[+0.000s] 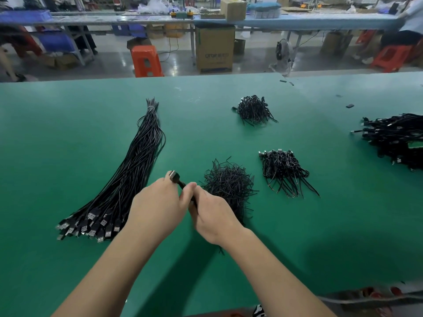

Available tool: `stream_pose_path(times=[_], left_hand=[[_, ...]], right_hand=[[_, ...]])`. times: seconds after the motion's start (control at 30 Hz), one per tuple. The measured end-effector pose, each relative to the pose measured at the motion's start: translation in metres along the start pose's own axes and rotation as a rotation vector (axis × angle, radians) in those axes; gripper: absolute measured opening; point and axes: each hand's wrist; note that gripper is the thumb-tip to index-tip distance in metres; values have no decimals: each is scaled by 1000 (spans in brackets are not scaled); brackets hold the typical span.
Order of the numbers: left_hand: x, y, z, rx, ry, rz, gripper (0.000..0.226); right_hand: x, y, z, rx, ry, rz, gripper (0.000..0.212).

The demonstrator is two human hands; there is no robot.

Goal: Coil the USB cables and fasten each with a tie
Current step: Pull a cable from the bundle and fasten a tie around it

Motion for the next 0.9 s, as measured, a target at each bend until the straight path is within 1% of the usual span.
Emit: stream_pose_path(times=[0.07,0.13,0.33,0.4,0.47,0.53,0.6,0.7,0.8,0.9], left_hand=[[4,-5,4,75,171,-77,32],[7,-9,10,120,284,-126,21],[15,-19,14,105,343,-117,14],[16,-21,12,73,350,-102,15],[17,-22,11,50,377,-83,14],[19,-22,12,51,396,-74,14],[20,-24,12,47,416,-65,13],[19,-26,10,24,485,-21,15],[18,-27,6,26,521,44,18],[13,-29,3,28,534,82,18]], right_hand=[[1,2,1,19,-28,-5,18],[2,2,4,35,-42,-10,14],[8,-1,2,56,-113,-33,11],[9,-4,0,51,-225,-65,12],[8,-6,0,78,-441,-124,5],[8,-8,1,120,-604,-183,7],[9,-8,3,118,-598,-186,2],[13,-10,6,83,-504,-179,24],[15,-11,8,60,-404,-161,23],[14,-12,7,32,-359,-182,25]])
Point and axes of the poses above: each hand's wrist, its own y-axis away from the middle knuckle, its own z-axis out of the back of the hand, x = y × z, and after that the axes turned 15 degrees about y, right-handed
